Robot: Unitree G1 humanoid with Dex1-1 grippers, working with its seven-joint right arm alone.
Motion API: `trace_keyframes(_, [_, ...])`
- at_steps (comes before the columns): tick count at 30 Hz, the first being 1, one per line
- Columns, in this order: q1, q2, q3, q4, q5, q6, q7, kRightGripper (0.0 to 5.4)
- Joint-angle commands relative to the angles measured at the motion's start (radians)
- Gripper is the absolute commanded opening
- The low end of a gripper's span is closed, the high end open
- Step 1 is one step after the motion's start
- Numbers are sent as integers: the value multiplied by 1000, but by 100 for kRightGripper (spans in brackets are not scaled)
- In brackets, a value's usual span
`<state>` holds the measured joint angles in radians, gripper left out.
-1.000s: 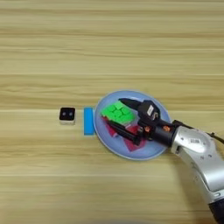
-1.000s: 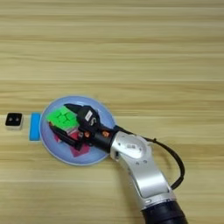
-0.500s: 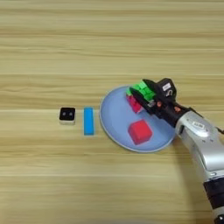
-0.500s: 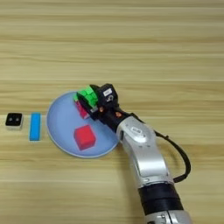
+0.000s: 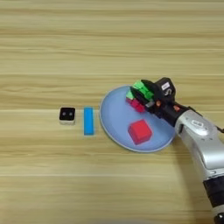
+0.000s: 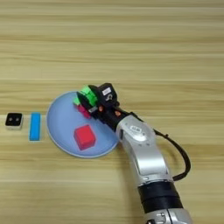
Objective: Move the objects on the table
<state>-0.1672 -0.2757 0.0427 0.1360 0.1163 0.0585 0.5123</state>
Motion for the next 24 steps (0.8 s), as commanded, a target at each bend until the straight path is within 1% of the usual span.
trace_keyframes(1, [-25,-23,-1,-12,-19,21,-9,283])
trace_keyframes(3, [-25,-22,-2,-12,-19,20,-11,311])
trace_keyframes(10, [-29,-15,-14,-13,-17,14,-21,374])
trace_keyframes(12, [-31,-13,-18,-15,-20,-4,-28,394])
trace_keyframes(15, [-34,-7,-27,-14,-24,-31,-42,439])
trace_keyframes(18, [-38,0,-34,-14,-19,-53,-48,463])
trace_keyframes(21, [-38,8,-45,-27,-3,-71,-48,495])
trace_keyframes(24, [-39,22,-64,-51,25,-110,-44,524])
